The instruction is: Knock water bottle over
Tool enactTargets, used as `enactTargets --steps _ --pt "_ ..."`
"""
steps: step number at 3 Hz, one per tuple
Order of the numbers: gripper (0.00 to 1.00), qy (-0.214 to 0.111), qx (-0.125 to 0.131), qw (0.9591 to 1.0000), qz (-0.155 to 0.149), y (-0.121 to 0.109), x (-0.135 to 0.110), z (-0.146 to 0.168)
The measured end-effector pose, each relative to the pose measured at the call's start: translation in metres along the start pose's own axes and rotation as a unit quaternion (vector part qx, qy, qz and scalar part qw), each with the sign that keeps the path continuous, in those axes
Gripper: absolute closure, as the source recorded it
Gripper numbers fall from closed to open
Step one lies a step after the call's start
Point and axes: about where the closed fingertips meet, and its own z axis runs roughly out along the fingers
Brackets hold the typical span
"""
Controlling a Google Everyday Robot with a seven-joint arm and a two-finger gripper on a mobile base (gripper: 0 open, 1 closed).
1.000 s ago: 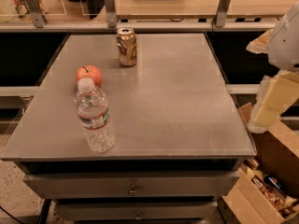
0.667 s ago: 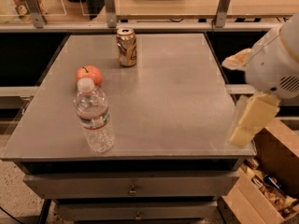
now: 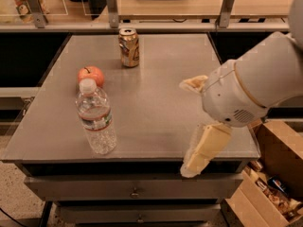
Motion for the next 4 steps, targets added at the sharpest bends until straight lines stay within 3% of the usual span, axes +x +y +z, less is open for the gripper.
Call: enactTargets --steps 1,2,3,4 --pt "0.00 0.002 -0.007 1.0000 -0.005 0.003 -0.003 0.002" --pt "0.00 -0.017 0.008 0.9998 -0.002 0.001 -0.002 0.001" --pt "0.00 -0.090 0.034 0.9952 -0.016 -0.010 -0.015 0.008" --pt "0.00 -0.164 0.051 0.9847 -0.031 -0.020 -0.042 0.014"
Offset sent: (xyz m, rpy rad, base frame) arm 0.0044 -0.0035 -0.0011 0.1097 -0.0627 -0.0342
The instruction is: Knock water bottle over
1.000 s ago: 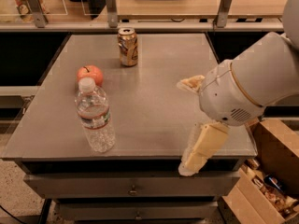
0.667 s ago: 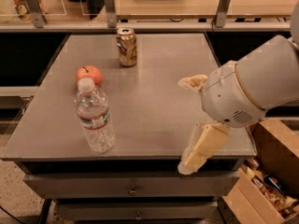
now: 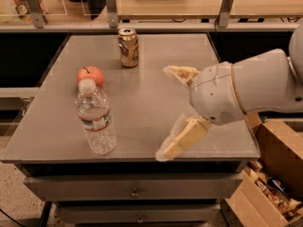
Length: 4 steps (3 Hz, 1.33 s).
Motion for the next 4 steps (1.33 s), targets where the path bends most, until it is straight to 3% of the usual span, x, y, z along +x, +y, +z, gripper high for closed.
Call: enactTargets --steps 1,2,3,4 --pt "0.00 -0.048 0.001 0.9987 -0.016 -0.007 -0.022 0.019" --pt "0.00 -0.052 -0.009 0.9984 -0.021 -0.015 -0.034 0.045" --pt "0.00 -0.046 -0.036 0.9982 -0.012 -0.020 -0.039 0.077" --pt "0.00 -0.060 -0.073 0.9955 -0.009 -0.020 -0.044 0.103"
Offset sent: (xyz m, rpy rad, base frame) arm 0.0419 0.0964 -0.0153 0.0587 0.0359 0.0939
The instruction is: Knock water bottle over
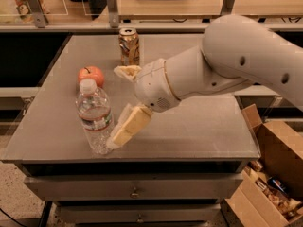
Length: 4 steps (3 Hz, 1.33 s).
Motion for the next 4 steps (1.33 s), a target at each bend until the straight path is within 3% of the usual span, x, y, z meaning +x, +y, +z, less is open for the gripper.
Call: enactTargets --steps 1,3,4 --pt "0.00 -0.015 -0.036 0.9992 -0.007 0.002 -0.001 0.021" --pt "0.00 -0.072 -0.098 0.9906 -0.061 0.015 -0.004 0.044" --pt "0.16 -0.084 -0.113 0.9873 -0.073 0.024 -0.001 0.048"
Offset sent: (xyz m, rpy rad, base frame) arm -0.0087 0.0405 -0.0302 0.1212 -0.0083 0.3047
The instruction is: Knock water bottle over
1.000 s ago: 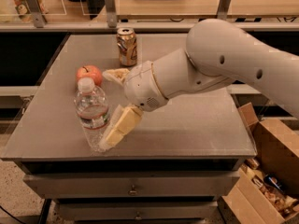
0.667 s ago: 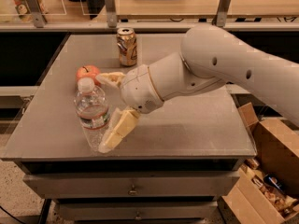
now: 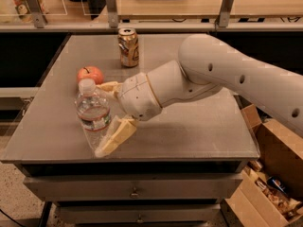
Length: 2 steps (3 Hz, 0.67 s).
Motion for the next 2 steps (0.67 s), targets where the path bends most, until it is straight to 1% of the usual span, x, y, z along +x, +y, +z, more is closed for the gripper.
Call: enactTargets --steps 1,2 --pt "0.41 -0.003 -0.012 0.9999 -0.005 0.0048 0.0017 0.0042" --pt "0.63 -0.004 -0.017 0.9998 -0.002 0.0049 0.0034 0.0073"
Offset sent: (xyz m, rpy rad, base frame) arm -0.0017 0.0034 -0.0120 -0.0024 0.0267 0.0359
